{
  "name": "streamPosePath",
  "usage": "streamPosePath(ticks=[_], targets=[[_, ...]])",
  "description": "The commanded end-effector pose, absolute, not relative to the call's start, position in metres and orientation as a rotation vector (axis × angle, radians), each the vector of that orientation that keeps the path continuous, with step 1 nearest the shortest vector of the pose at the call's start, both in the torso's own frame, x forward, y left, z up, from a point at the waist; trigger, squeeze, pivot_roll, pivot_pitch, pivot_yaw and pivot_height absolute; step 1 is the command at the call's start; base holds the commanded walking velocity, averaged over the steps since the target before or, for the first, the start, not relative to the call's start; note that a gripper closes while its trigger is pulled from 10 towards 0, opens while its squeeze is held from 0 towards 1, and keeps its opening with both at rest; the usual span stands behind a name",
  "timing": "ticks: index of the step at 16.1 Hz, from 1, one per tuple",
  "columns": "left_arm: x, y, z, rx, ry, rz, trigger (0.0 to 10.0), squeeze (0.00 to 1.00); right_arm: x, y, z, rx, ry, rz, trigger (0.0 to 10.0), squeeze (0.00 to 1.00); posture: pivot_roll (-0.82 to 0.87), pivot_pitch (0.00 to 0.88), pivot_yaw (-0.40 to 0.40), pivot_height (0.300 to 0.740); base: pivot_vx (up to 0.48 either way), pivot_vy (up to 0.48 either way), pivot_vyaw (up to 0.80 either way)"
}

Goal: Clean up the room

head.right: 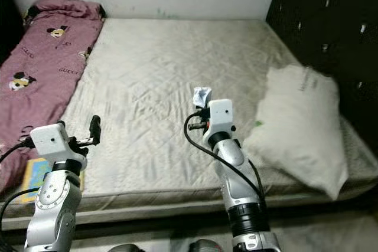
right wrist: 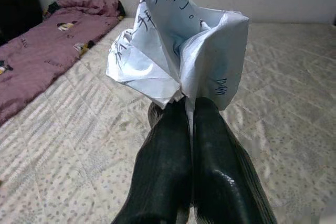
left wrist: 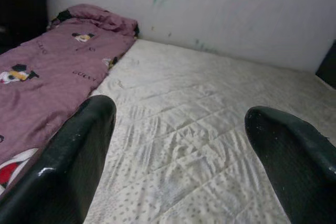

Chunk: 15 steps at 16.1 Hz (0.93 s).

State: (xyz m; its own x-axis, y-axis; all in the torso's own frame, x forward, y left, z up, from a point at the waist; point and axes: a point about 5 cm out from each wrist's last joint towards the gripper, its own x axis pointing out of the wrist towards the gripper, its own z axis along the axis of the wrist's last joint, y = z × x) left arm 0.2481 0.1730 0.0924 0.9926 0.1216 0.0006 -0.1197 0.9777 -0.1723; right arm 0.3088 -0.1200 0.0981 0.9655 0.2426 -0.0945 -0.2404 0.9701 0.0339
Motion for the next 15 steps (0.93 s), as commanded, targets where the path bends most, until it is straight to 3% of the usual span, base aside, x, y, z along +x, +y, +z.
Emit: streamPosePath(ticks=[1,3,7,13,15], targets=[[0.2476,0.1693,0.0947,-0.182,-0.016,0.098,10.0,0.0,0.3092,-0.1224,0.0975,0.0,0.108,0.24,10.0,0.0,-0.06,0.01,-0.01,0.74,0.0,0.476,0.0],[0.2455,0.1706,0.0946,-0.199,-0.012,0.101,10.0,0.0,0.3082,-0.1153,0.1017,0.023,0.08,0.307,10.0,0.0,-0.06,0.006,-0.01,0.74,0.0,0.476,0.0],[0.2453,0.1701,0.0973,-0.172,-0.029,0.099,10.0,0.0,0.3093,-0.1178,0.0992,-0.008,0.098,0.269,10.0,0.0,-0.06,0.01,-0.012,0.74,0.0,0.477,0.0],[0.2433,0.1689,0.0993,-0.163,-0.041,0.091,10.0,0.0,0.3079,-0.1171,0.1005,0.054,0.096,0.304,10.0,0.0,-0.05,0.009,-0.016,0.74,0.0,0.0,0.0],[0.2428,0.1684,0.0991,-0.164,-0.043,0.088,10.0,0.0,0.3074,-0.1168,0.1004,0.055,0.096,0.309,10.0,0.0,-0.05,0.007,-0.015,0.74,0.0,0.0,-0.78]])
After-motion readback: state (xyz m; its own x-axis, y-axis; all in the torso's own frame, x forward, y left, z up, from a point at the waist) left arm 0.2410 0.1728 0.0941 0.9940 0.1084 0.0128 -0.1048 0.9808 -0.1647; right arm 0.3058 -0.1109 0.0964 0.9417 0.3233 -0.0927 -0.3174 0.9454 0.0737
